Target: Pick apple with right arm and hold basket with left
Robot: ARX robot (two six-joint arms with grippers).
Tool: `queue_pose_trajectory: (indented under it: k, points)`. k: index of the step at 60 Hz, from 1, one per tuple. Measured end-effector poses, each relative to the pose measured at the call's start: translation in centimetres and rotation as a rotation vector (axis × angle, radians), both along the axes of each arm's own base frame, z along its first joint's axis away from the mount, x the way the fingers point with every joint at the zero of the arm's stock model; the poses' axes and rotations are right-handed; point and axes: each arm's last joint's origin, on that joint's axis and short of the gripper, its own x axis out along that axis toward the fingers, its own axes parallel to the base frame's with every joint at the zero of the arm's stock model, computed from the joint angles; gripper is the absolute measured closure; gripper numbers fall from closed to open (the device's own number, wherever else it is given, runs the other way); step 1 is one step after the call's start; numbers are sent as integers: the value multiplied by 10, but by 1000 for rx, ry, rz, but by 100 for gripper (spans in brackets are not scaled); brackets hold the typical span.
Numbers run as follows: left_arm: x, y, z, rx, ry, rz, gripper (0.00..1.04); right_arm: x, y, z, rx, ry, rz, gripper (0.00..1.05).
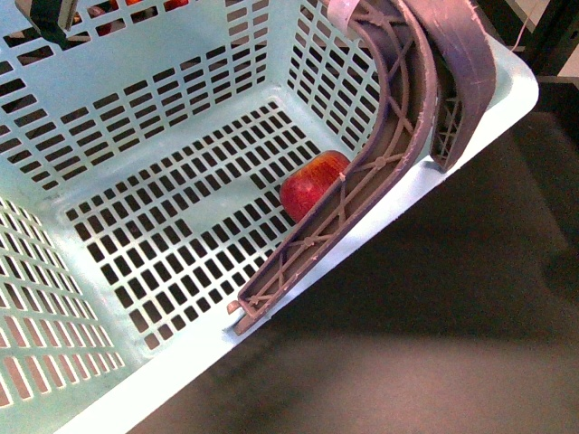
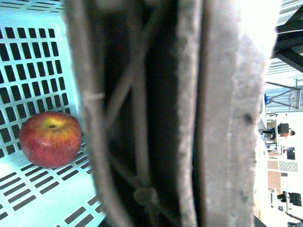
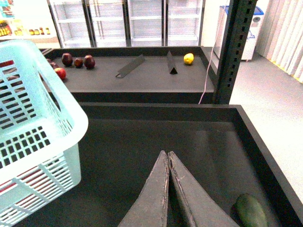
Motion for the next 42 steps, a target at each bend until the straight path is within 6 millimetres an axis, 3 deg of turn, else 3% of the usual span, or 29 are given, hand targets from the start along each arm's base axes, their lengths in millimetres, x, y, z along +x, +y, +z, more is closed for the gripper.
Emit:
queue_pose_trajectory:
  k: [42]
  points:
    - [0, 0, 0, 1, 0, 1, 90, -15, 0, 0, 0, -4, 0, 103]
